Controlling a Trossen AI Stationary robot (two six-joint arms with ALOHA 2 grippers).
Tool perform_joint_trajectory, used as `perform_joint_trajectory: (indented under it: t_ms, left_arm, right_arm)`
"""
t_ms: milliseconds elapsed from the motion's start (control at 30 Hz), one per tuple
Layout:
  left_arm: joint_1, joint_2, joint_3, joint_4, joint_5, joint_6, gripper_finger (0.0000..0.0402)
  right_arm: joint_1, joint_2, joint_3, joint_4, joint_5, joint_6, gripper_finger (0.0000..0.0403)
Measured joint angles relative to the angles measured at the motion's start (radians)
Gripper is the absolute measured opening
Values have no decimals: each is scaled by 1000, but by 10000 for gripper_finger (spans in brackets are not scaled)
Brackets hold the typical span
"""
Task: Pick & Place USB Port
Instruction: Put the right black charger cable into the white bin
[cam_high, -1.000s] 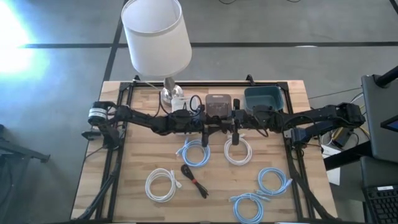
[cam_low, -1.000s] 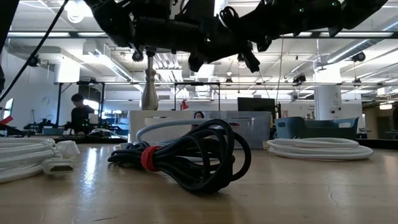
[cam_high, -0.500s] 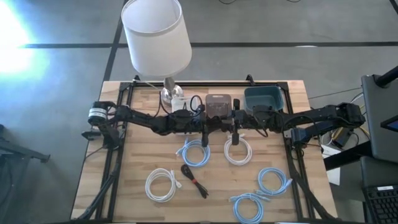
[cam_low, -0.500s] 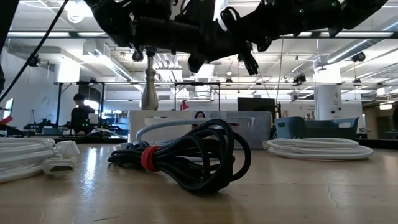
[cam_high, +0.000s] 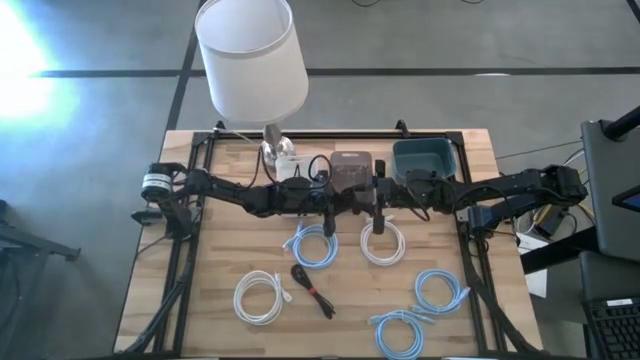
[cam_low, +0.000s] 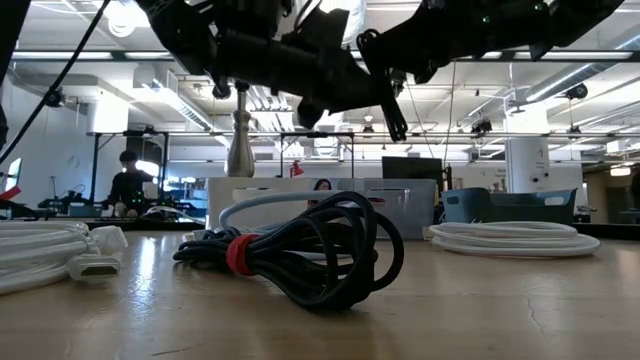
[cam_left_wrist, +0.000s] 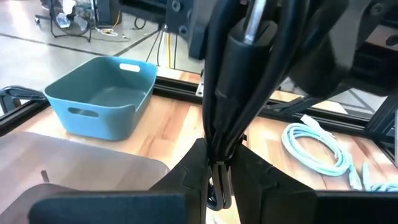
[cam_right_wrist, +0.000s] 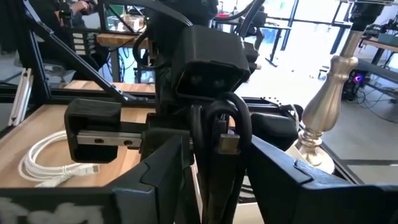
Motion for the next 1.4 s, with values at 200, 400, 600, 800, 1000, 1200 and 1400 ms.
perform_joint_trajectory:
  t_ms: [200, 400, 600, 800, 1000, 1200, 1400]
  left_arm:
    - [0, 0, -1, -51, -1, -12, 49]
    - [2, -51, -2, -169, -54, -2, 49]
    - [3, -163, -2, -409, -207, 13, 51]
    - [4, -246, -2, -634, -432, -22, 52]
    - [42, -301, -2, -901, -422, -177, 53]
    - [114, -306, -30, -932, -228, -317, 53]
    - [184, -288, -76, -931, -206, -344, 53]
  right_arm:
    - [0, -28, 0, -24, -1, -5, 182]
    - [1, -75, 0, -104, 35, -6, 184]
    - [1, -129, 0, -223, 200, -8, 183]
    - [1, -140, 0, -252, 212, -4, 183]
    - [0, -133, 0, -252, 212, -8, 183]
    - [0, -129, 1, -248, 212, -9, 183]
    - [0, -129, 1, -248, 211, -9, 183]
